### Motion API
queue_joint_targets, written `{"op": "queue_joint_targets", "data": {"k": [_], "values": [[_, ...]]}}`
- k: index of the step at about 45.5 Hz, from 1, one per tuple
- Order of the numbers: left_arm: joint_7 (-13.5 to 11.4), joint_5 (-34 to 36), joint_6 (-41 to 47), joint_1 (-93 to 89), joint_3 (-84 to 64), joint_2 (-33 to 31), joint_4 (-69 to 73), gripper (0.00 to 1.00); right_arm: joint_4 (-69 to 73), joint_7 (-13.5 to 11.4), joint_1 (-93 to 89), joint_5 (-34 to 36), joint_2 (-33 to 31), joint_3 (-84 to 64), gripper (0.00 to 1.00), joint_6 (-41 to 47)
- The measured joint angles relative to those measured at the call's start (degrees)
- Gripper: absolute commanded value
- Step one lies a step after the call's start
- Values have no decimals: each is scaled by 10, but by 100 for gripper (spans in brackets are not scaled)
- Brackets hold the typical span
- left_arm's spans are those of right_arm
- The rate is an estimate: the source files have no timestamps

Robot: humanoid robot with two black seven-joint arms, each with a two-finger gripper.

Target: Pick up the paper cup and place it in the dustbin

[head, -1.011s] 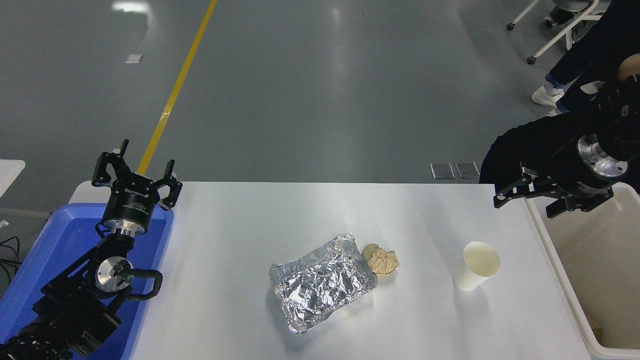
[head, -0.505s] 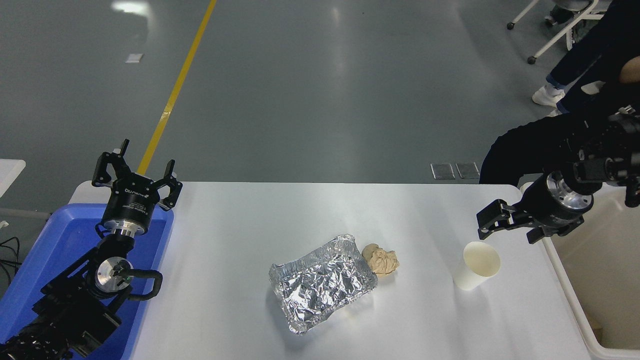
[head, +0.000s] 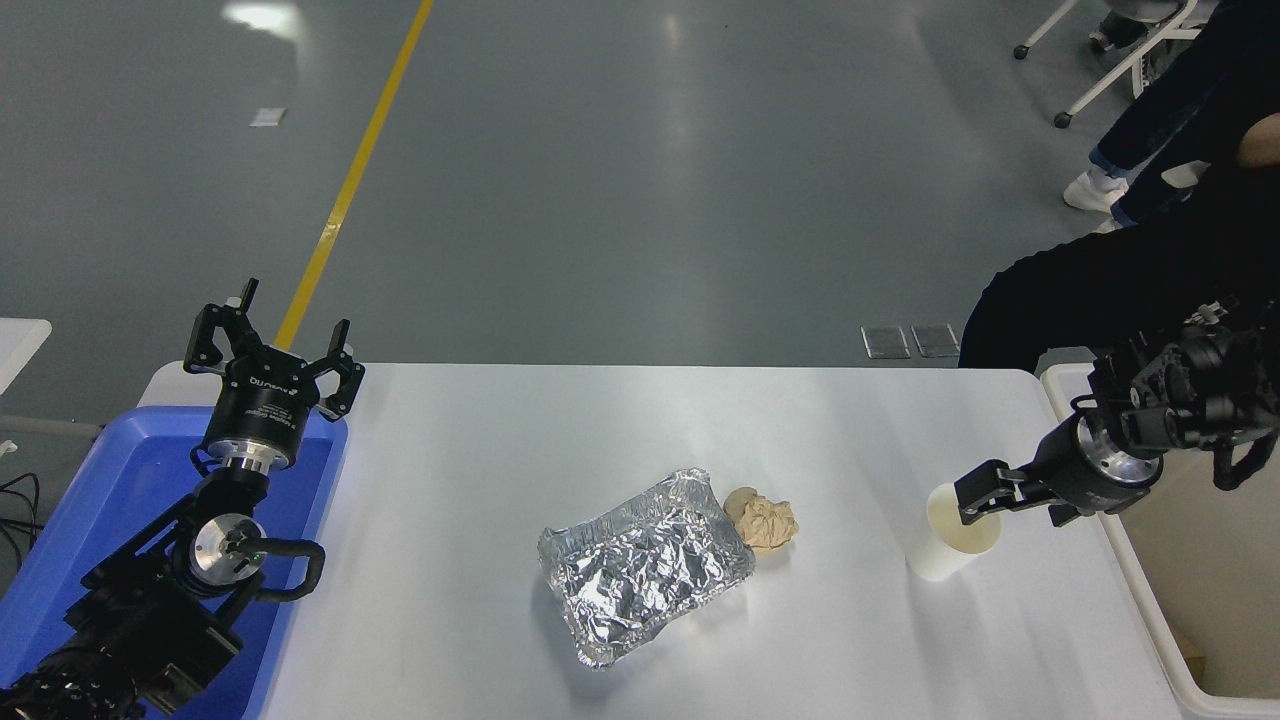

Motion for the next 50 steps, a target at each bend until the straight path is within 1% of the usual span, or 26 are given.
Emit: {"op": "queue_joint_targets", "data": {"k": [6,10,14,17,20,22,26,27,28,30,33,36,39,45,50], "values": [[0,0,0,0,0,0,0,98,-10,0,-18,2,0,0,97,-21],[0,0,0,0,0,0,0,98,-14,0,-27,3,0,0,91,-35],[0,0,0,0,0,0,0,98,-17,0,-37,4,0,0,81,-55],[0,0,0,0,-1,0,0,98,-19,1,-42,5,0,0,68,-66],[0,0,0,0,-1,0,0,98,-20,1,-46,5,0,0,60,-76],[0,0,0,0,-1,0,0,98,-21,1,-49,5,0,0,56,-80],[0,0,0,0,-1,0,0,98,-22,1,-53,5,0,0,55,-88],[0,0,0,0,-1,0,0,98,-22,1,-54,6,0,0,52,-89],[0,0,0,0,-1,0,0,98,-22,2,-54,6,0,0,49,-90],[1,0,0,0,-1,0,0,98,-22,2,-56,6,0,1,38,-92],[1,0,0,0,-1,0,0,98,-22,2,-58,6,0,1,28,-95],[1,0,0,0,-1,0,0,98,-22,2,-58,6,0,1,10,-96],[1,0,0,0,-1,0,0,98,-22,4,-59,6,0,1,1,-97],[1,0,0,0,-1,0,0,98,-20,5,-58,6,0,1,0,-98],[1,0,0,0,-1,0,0,98,-18,13,-55,6,0,2,0,-99]]}}
